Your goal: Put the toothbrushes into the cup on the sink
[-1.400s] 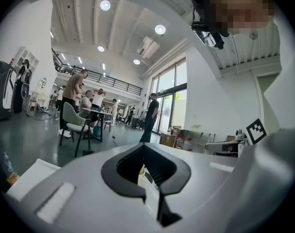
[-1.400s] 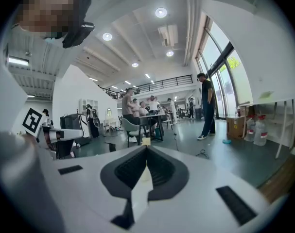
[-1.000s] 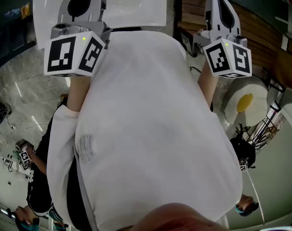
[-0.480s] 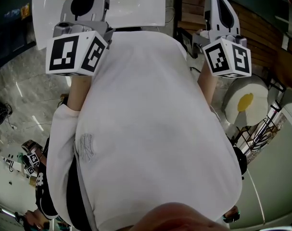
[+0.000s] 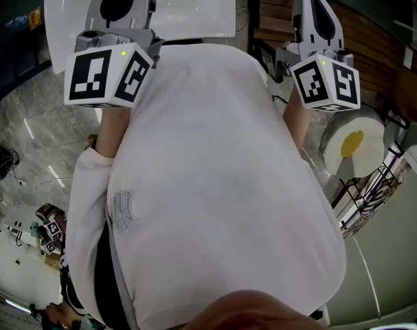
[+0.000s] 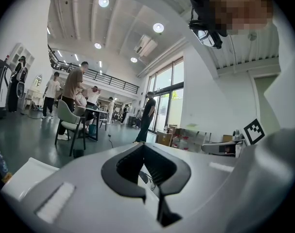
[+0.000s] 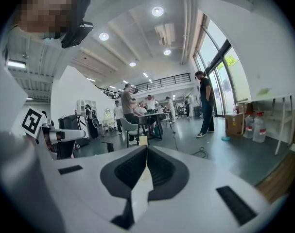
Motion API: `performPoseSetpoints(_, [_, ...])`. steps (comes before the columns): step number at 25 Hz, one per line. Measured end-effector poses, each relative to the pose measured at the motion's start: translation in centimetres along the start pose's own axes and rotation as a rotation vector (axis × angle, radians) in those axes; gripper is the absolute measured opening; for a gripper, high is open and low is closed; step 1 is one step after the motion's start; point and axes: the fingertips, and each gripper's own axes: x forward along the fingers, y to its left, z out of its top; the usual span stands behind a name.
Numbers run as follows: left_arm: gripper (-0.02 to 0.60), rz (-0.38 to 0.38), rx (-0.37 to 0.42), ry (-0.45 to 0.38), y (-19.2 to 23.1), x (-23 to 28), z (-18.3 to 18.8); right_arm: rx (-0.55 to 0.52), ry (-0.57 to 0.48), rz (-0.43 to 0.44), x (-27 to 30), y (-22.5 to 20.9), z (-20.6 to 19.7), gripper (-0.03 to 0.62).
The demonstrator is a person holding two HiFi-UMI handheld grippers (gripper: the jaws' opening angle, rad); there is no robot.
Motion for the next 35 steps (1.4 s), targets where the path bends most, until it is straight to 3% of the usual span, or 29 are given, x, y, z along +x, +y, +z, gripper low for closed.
performPoseSetpoints(35, [-0.015, 0.010, -0.012, 0.011, -0.8, -0.1, -1.1, 0.007, 0.005, 0.006, -0.5, -0.6, -0.8, 0.011])
